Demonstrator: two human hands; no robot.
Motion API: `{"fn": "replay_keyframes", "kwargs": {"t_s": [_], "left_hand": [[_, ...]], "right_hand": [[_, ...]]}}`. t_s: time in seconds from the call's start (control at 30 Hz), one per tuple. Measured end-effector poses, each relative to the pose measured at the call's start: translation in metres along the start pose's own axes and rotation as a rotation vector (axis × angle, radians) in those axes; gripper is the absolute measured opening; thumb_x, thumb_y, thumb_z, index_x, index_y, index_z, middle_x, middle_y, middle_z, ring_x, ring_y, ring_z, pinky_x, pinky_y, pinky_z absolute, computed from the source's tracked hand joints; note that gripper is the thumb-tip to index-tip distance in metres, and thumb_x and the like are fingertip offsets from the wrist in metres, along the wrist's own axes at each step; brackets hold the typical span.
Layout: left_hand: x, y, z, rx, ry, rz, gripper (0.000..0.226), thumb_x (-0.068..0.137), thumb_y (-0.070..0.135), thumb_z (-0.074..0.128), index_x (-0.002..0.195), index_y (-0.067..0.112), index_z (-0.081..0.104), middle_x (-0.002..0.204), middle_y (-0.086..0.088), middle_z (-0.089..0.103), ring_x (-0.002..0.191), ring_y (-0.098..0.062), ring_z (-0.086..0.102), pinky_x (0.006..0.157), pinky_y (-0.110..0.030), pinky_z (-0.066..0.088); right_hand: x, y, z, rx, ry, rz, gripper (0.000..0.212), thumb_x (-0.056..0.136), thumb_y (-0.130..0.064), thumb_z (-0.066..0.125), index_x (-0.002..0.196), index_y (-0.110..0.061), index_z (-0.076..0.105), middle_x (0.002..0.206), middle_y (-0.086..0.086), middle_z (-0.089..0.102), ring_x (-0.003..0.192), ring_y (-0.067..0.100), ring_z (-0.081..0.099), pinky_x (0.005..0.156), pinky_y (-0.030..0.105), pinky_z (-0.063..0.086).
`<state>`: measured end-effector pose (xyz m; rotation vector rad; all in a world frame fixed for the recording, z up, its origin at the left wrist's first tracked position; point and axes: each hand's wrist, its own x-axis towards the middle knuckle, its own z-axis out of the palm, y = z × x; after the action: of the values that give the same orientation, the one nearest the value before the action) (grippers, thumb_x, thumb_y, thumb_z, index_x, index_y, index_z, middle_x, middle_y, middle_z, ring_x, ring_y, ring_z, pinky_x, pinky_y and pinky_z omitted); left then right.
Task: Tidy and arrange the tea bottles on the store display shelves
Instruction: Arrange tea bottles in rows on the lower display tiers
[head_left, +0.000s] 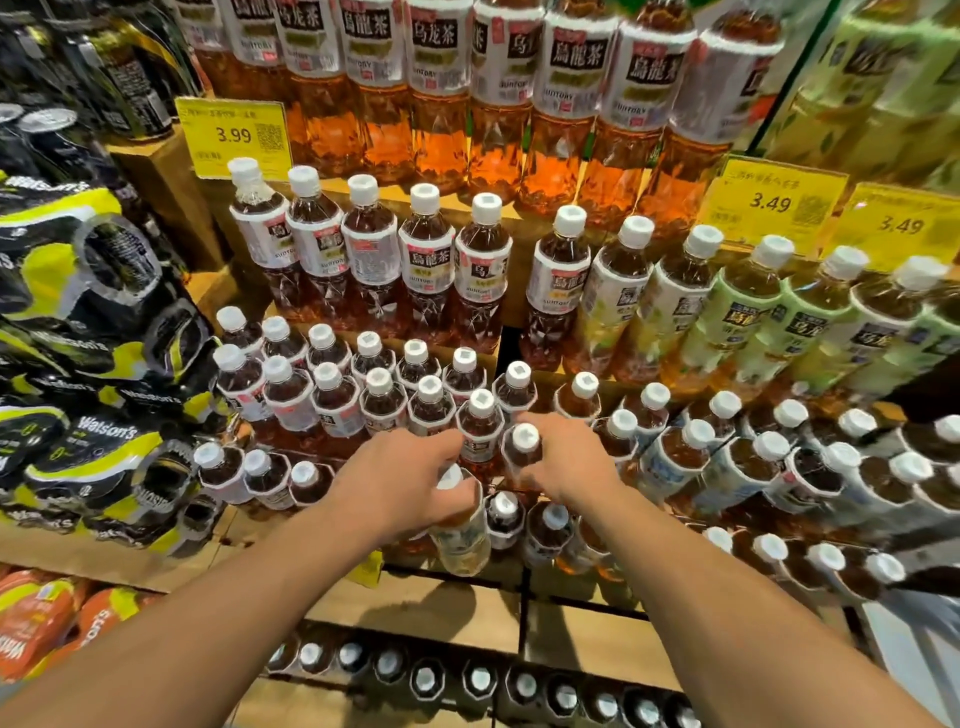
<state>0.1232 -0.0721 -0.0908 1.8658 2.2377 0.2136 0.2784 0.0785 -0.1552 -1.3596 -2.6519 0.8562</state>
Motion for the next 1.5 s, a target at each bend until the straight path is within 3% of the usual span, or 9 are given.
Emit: {"fn": "replay_keyframes", "kwargs": {"t_s": [0.23,0.4,0.53,0.73,0.9,1.07,1.23,1.37,1.5], "left_hand": [[0.009,-0.004,0.011,-0.035,0.005,0.032,0.037,0.080,0.059,0.048,0.082,0.022,0.046,0.055,0.003,0.047,0.056,-0.019,0.051,0.051,-0.033,0.040],[0.017,-0.003,0.018,-0.049,0.013,0.058,0.044,0.072,0.066,0.037,0.080,0.024,0.048,0.059,0.001,0.054,0.056,-0.017,0.055,0.054,-0.037,0.049],[0.024,0.012,0.014,-0.014,-0.020,0.090,0.035,0.080,0.057,0.055,0.068,0.032,0.034,0.053,0.004,0.049,0.051,-0.008,0.048,0.047,-0.026,0.036],[0.035,0.034,-0.003,-0.053,-0.069,0.121,0.035,0.076,0.060,0.058,0.064,0.037,0.034,0.047,0.007,0.045,0.047,-0.003,0.043,0.046,-0.024,0.029],[0.045,0.061,-0.023,-0.023,-0.035,0.178,0.030,0.081,0.053,0.064,0.067,0.038,0.042,0.052,0.010,0.050,0.050,-0.001,0.046,0.047,-0.022,0.030],[0.051,0.093,-0.024,-0.035,0.039,0.277,0.057,0.069,0.073,0.048,0.089,0.022,0.059,0.058,0.009,0.053,0.057,-0.009,0.052,0.048,-0.023,0.034],[0.042,0.133,-0.028,-0.148,0.054,0.352,0.037,0.079,0.060,0.065,0.089,0.025,0.060,0.061,0.009,0.054,0.058,-0.007,0.051,0.049,-0.027,0.032],[0.035,0.156,-0.035,-0.418,-0.093,0.383,0.025,0.081,0.054,0.070,0.086,0.030,0.066,0.066,0.008,0.065,0.058,-0.002,0.058,0.051,-0.017,0.038],[0.036,0.175,-0.036,-0.645,-0.199,0.401,0.008,0.087,0.023,0.073,0.095,0.024,0.074,0.070,0.005,0.073,0.051,0.001,0.059,0.052,-0.012,0.044]], "right_hand": [[0.012,0.014,0.008,0.152,0.104,0.134,0.040,0.074,-0.042,0.084,0.107,-0.031,0.065,0.101,-0.006,0.067,0.095,0.020,0.063,0.082,0.037,0.051],[0.009,0.010,0.013,0.234,0.143,0.173,0.046,0.081,-0.039,0.080,0.121,-0.028,0.063,0.112,-0.010,0.064,0.105,0.016,0.059,0.094,0.039,0.050],[0.001,0.006,0.018,0.315,0.148,0.199,0.042,0.081,-0.035,0.078,0.118,-0.030,0.059,0.115,-0.009,0.067,0.107,0.015,0.063,0.094,0.039,0.053],[-0.026,-0.008,0.018,0.264,0.150,0.237,0.075,0.091,-0.014,0.063,0.155,-0.013,0.024,0.158,0.006,0.031,0.131,0.030,0.051,0.104,0.041,0.047],[-0.059,-0.005,-0.018,0.262,0.097,0.212,0.049,0.090,-0.006,0.059,0.135,-0.022,0.059,0.132,0.007,0.060,0.118,0.031,0.059,0.099,0.043,0.051],[-0.105,0.007,-0.051,0.317,-0.015,0.090,0.054,0.087,-0.002,0.056,0.134,-0.027,0.056,0.121,0.007,0.064,0.108,0.028,0.058,0.079,0.031,0.043],[-0.147,0.027,-0.065,0.457,0.032,0.187,0.072,0.079,-0.017,0.080,0.144,-0.023,0.049,0.136,0.003,0.058,0.122,0.024,0.055,0.100,0.041,0.048],[-0.177,0.041,-0.077,0.473,0.206,0.257,0.072,0.075,-0.026,0.086,0.140,-0.026,0.056,0.129,-0.007,0.063,0.121,0.019,0.057,0.100,0.036,0.048],[-0.207,0.054,-0.088,0.553,0.303,0.391,0.084,0.063,-0.047,0.090,0.138,-0.026,0.057,0.131,-0.016,0.058,0.123,0.012,0.054,0.106,0.043,0.045]]}}
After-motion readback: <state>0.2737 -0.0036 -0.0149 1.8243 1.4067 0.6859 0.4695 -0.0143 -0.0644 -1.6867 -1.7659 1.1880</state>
